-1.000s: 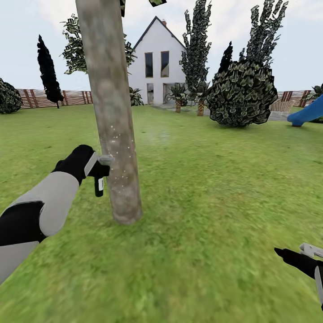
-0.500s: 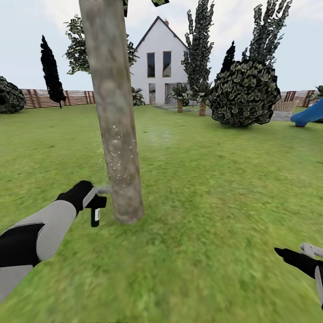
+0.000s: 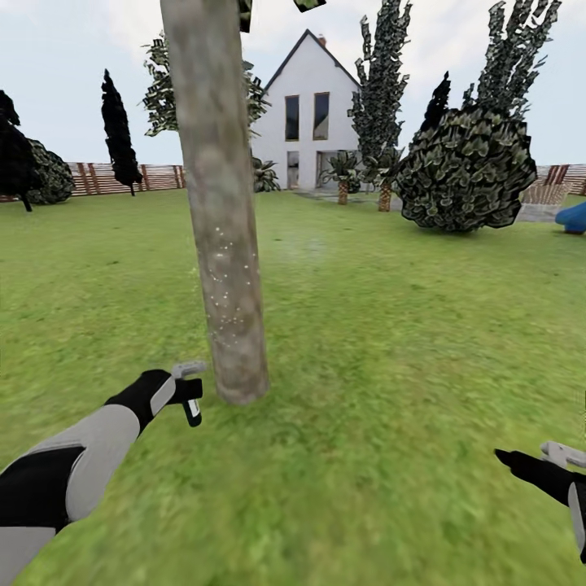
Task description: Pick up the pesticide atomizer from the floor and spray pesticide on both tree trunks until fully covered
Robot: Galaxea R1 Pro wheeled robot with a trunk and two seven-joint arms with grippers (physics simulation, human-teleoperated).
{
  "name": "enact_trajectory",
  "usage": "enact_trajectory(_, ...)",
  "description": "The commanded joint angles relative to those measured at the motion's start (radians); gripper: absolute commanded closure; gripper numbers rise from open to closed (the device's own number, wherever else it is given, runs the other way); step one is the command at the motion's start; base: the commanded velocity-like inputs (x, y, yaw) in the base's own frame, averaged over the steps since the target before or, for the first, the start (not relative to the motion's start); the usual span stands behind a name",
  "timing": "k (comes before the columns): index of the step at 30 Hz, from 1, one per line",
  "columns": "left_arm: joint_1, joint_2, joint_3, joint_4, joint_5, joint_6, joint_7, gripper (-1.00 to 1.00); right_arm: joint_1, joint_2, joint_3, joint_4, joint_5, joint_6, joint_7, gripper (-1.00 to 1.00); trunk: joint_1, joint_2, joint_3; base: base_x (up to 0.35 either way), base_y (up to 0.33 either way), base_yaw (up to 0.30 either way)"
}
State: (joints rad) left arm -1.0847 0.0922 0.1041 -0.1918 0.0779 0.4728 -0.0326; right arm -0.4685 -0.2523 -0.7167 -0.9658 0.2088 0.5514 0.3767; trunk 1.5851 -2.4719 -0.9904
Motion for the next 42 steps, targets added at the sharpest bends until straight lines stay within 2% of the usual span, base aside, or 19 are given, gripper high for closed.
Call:
enact_trajectory(1,0.000,0.000,0.004,-0.001,0.008,0.006,0.001,1.00,-0.001,0.001,-0.003,-0.001,0.011,0.002,0.008,-1.00,0.000,0.000,-0.001,0.002,-0.300,0.024)
enact_trajectory(7,0.001,0.000,0.003,-0.001,0.008,0.007,0.002,1.00,-0.001,0.001,-0.004,-0.001,0.011,0.003,0.007,-1.00,0.000,0.000,-0.001,0.000,-0.305,0.010)
enact_trajectory(19,0.001,-0.005,0.003,-0.001,0.008,0.006,0.002,1.00,-0.001,0.002,-0.003,-0.001,0.011,0.003,0.004,-1.00,0.000,0.000,-0.001,0.000,-0.312,0.239)
enact_trajectory(26,0.002,-0.005,0.003,-0.001,0.009,0.006,0.002,1.00,-0.001,0.002,-0.003,-0.001,0.011,0.003,0.005,-1.00,0.000,0.000,-0.001,0.000,-0.325,0.077)
enact_trajectory(33,0.001,-0.005,0.004,-0.001,0.010,0.007,0.002,1.00,-0.001,0.002,-0.003,-0.001,0.011,0.003,0.004,-1.00,0.000,0.000,-0.001,0.000,-0.319,0.234)
enact_trajectory(42,0.001,-0.005,0.004,-0.001,0.010,0.008,0.002,1.00,-0.001,0.002,-0.003,-0.001,0.011,0.003,0.005,-1.00,0.000,0.000,-0.001,0.059,-0.145,0.181)
